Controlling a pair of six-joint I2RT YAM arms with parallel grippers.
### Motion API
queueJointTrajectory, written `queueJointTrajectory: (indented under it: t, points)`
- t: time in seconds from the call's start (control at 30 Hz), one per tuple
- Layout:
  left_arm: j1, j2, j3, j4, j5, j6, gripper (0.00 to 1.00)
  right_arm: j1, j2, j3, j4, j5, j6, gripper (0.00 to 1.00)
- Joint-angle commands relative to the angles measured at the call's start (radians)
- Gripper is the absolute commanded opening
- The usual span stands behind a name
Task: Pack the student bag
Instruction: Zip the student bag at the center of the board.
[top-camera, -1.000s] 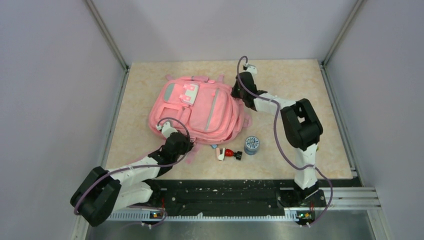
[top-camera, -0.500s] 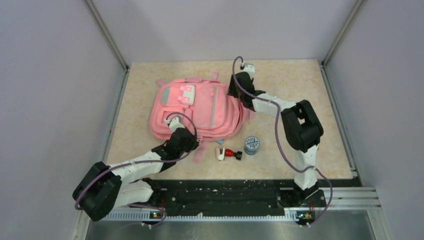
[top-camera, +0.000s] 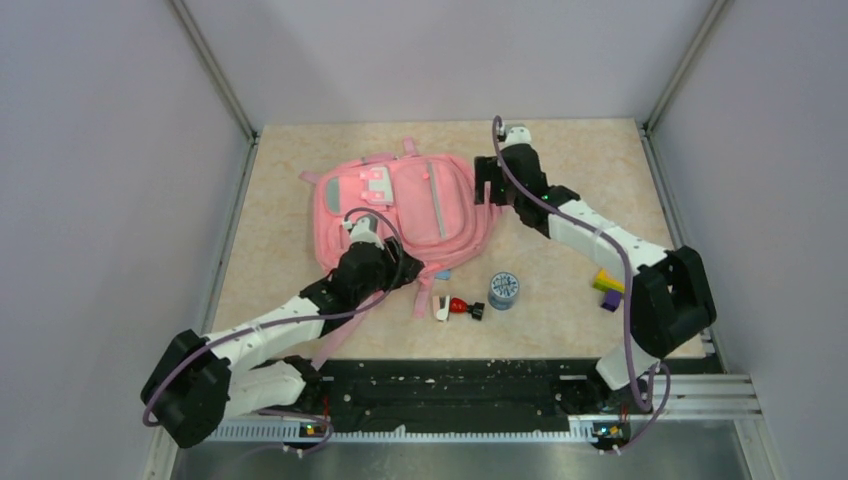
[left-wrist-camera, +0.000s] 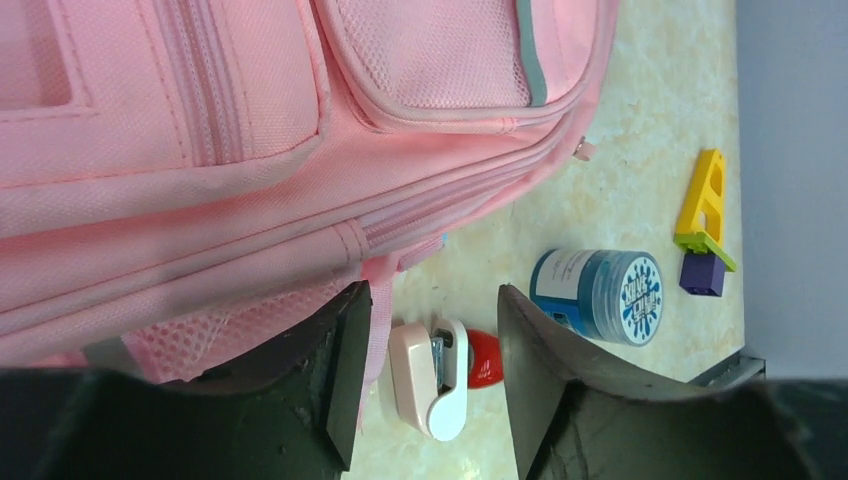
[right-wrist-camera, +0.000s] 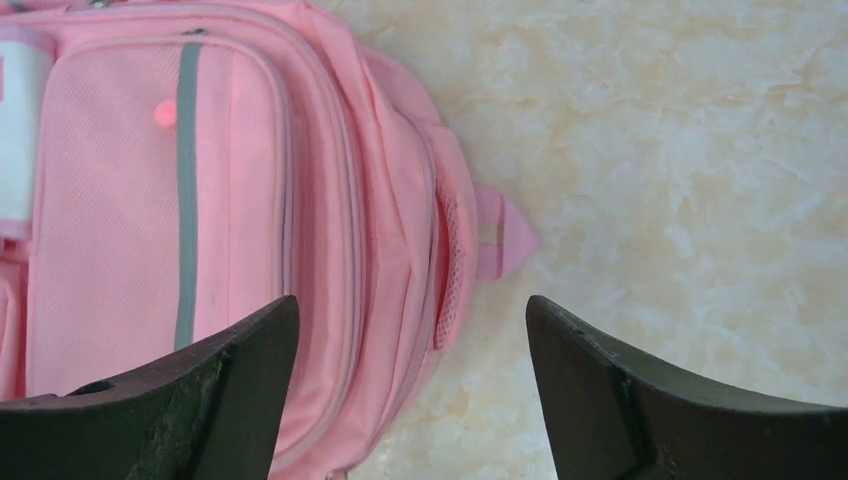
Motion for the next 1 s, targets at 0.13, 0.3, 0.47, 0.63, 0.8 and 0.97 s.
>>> queueJointTrajectory:
  t: [0.13,0.3,0.47,0.63,0.8,0.97]
  points:
    - [0.008,-0.259,-0.085,-0.133,-0.03,-0.028,0.62,0.119,-0.275,-0.198,-0.008,-0.226,-0.107,0.76]
    - [0.008,-0.394,-0.128,-0.256,-0.092,-0.064,0.68,0.242,-0.371,-0.304,0.048,-0.286,-0.079,0.68]
    - [0.01,-0.407,-0.158,-0.3,-0.132,-0.106,0.76,0.374,-0.345,-0.392,0.202,-0.29,-0.06,0.65]
    - [0.012,-0.405,-0.18,-0.261,-0.169,-0.134,0.84,0.428,-0.241,-0.42,0.304,-0.281,-0.048,0.61]
    - [0.024,-0.406,-0.209,-0.242,-0.251,-0.161,0.86,0.459,-0.141,-0.417,0.367,-0.196,-0.079,0.58]
    - [0.041,-0.386,-0.229,-0.198,-0.278,-0.169,0.87,0.475,-0.045,-0.407,0.42,-0.13,-0.091,0.54]
